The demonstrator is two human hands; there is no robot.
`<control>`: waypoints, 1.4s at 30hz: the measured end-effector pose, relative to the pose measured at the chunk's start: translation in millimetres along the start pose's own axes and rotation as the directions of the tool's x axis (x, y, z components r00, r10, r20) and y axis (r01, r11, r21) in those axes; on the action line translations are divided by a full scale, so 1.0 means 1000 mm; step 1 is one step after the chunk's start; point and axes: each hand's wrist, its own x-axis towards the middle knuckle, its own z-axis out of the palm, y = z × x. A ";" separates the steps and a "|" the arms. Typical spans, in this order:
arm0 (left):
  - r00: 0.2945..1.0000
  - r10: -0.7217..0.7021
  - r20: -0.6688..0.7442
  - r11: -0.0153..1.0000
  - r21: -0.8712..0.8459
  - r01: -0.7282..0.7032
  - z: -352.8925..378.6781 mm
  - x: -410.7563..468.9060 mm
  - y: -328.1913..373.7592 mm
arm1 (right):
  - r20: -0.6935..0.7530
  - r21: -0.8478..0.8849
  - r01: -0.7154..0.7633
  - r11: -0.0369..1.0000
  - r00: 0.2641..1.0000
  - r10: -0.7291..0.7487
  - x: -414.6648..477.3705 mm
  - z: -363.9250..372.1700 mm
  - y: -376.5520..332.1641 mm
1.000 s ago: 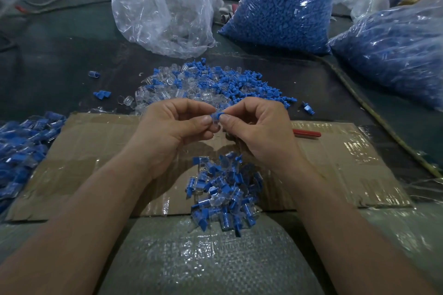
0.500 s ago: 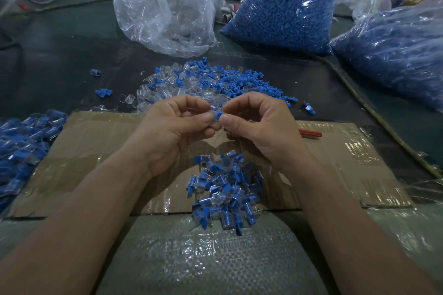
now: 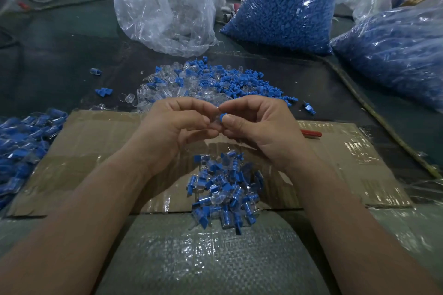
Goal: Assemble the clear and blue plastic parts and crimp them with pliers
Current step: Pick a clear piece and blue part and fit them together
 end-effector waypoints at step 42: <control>0.984 -0.060 -0.169 0.993 0.091 0.076 0.004 -0.005 0.002 | 0.086 -0.582 0.471 0.663 0.846 -0.526 0.003 0.005 0.019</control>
